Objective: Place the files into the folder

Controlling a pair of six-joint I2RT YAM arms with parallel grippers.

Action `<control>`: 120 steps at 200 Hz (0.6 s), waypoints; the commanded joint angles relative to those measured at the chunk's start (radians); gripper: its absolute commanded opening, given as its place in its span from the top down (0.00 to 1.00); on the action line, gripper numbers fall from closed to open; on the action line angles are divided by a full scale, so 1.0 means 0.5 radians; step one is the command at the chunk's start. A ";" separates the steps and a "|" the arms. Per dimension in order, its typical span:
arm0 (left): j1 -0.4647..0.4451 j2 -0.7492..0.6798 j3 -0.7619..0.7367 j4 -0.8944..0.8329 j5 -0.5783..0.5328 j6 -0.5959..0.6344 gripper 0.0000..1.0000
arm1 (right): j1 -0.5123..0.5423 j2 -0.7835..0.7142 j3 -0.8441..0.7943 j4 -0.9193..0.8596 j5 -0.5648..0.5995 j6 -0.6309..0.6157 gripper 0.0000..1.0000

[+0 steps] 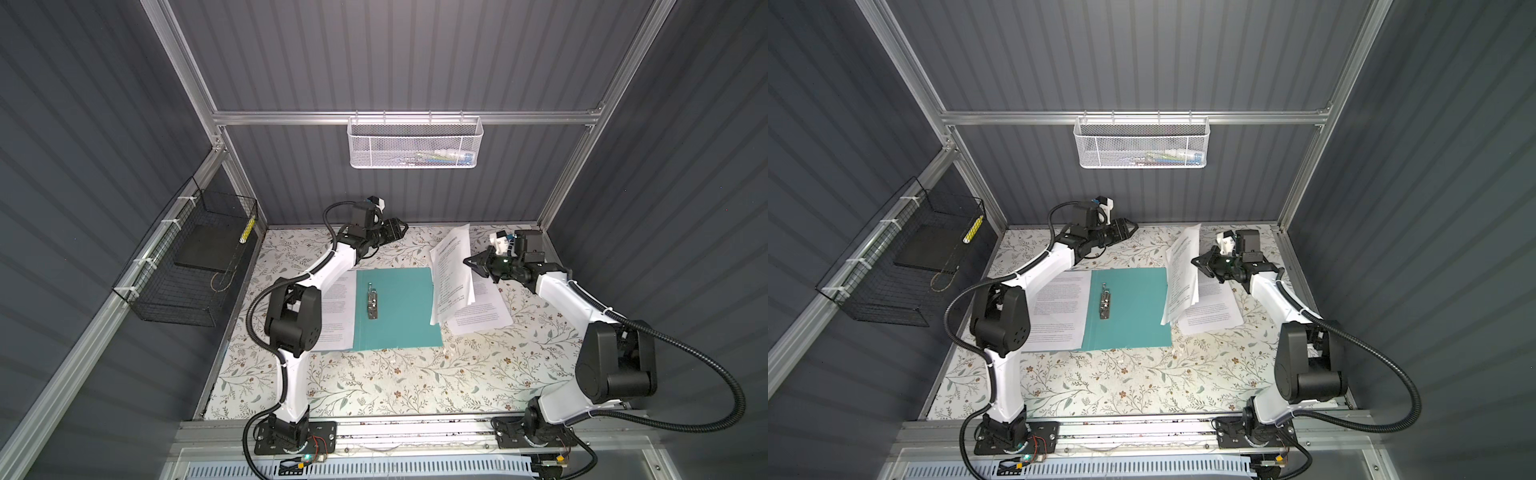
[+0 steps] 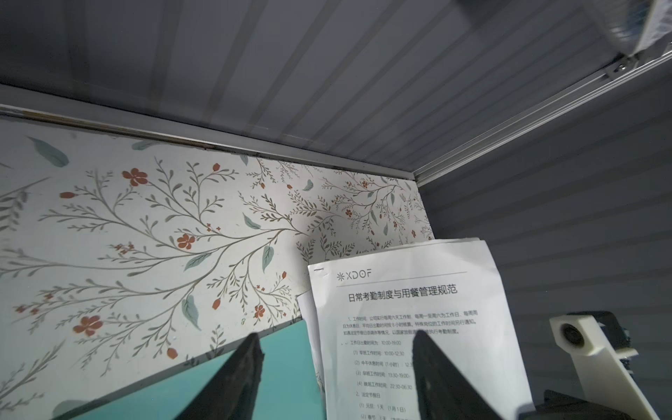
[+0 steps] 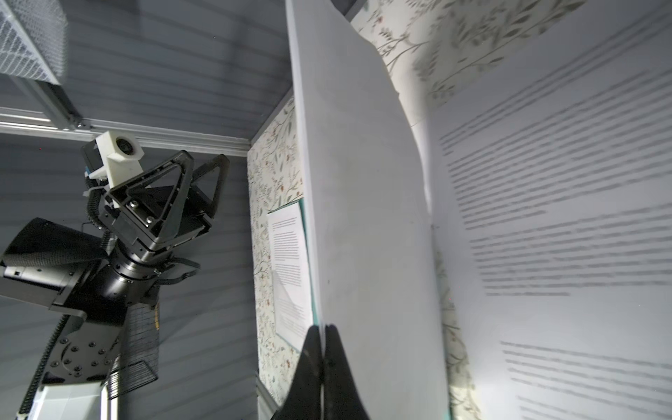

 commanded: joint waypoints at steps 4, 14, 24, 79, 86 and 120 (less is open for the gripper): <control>0.001 -0.251 -0.260 -0.042 -0.073 0.079 0.33 | 0.145 0.019 0.126 0.124 -0.121 0.162 1.00; 0.017 -0.355 -0.352 -0.063 -0.111 0.098 0.33 | 0.201 0.036 0.149 0.177 -0.134 0.220 1.00; 0.035 -0.453 -0.435 -0.082 -0.156 0.129 0.33 | 0.247 0.052 0.162 0.254 -0.159 0.285 1.00; 0.166 -0.729 -0.698 -0.151 -0.249 0.196 0.33 | 0.441 0.123 0.149 0.620 -0.229 0.592 1.00; 0.176 -0.739 -0.718 -0.150 -0.249 0.195 0.33 | 0.448 0.131 0.111 0.688 -0.223 0.627 1.00; 0.185 -0.731 -0.782 -0.112 -0.228 0.172 0.33 | 0.465 0.298 -0.083 0.778 -0.124 0.578 1.00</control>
